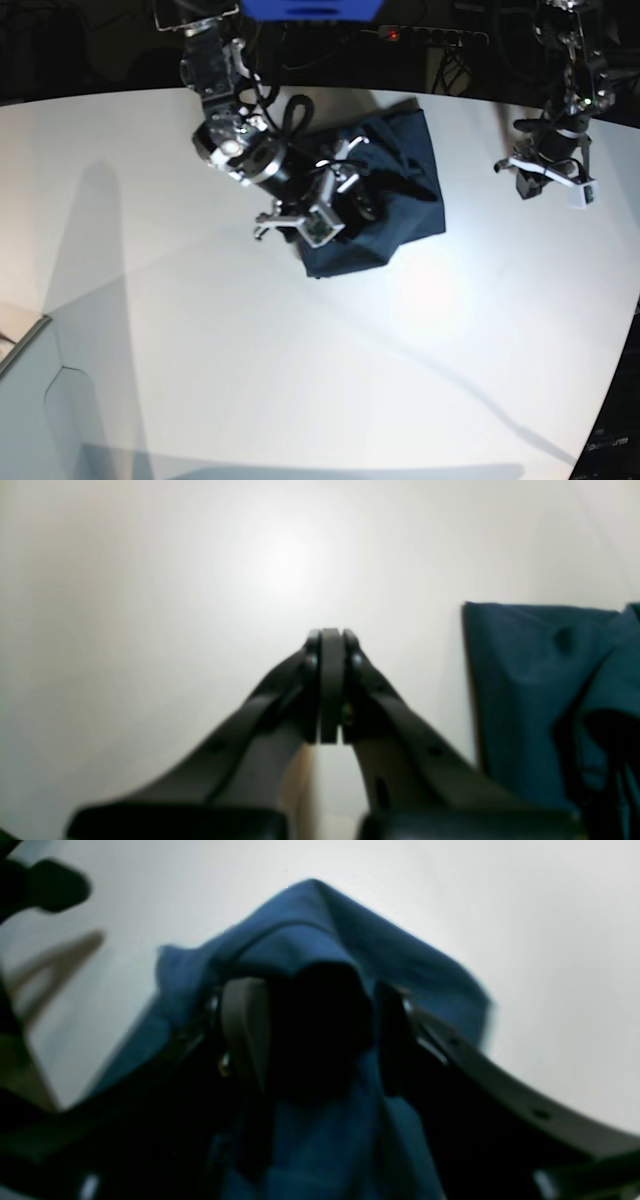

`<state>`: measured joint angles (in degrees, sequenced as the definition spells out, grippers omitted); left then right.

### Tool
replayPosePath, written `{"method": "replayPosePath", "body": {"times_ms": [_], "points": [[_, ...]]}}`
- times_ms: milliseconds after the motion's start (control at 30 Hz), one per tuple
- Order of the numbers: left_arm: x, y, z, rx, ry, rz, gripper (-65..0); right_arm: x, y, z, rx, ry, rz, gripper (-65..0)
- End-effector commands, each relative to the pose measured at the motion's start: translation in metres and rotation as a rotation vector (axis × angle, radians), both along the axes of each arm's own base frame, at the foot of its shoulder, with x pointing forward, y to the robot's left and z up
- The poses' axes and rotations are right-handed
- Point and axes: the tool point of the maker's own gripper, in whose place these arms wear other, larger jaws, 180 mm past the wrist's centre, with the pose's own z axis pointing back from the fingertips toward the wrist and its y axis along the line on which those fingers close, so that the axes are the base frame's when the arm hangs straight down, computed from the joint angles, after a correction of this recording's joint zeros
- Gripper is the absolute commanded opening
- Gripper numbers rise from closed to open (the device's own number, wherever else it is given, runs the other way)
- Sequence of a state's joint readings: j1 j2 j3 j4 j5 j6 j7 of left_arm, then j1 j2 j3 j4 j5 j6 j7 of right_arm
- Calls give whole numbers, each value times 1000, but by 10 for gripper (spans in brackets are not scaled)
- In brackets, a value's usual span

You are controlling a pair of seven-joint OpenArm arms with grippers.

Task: Layout the t-shirt on the table in an organized manner, then fold the t-shirt properly
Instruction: 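Press the folded end down onto the stack with the right gripper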

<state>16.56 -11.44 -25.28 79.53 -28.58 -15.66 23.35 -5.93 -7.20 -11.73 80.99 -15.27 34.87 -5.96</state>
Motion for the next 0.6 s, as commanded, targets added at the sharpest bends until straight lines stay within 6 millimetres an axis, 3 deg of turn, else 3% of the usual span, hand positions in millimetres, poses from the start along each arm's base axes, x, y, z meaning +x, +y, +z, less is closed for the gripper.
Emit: {"method": "replayPosePath", "body": {"times_ms": [0,300,433,567], "points": [[4,6,11,10,-41,4,-650,3,18,19,59,-45,21,-325],[-7,6,5,8,-16,7,-650,-31,85,39,93,-84,231,-321],[-4,4,13,13,-37,-1,-650,-23,77,44,93,-100,202,-321],[1,3,21,23,-60,-10,-650,-6,46,53,91,-130,103,-321]]}}
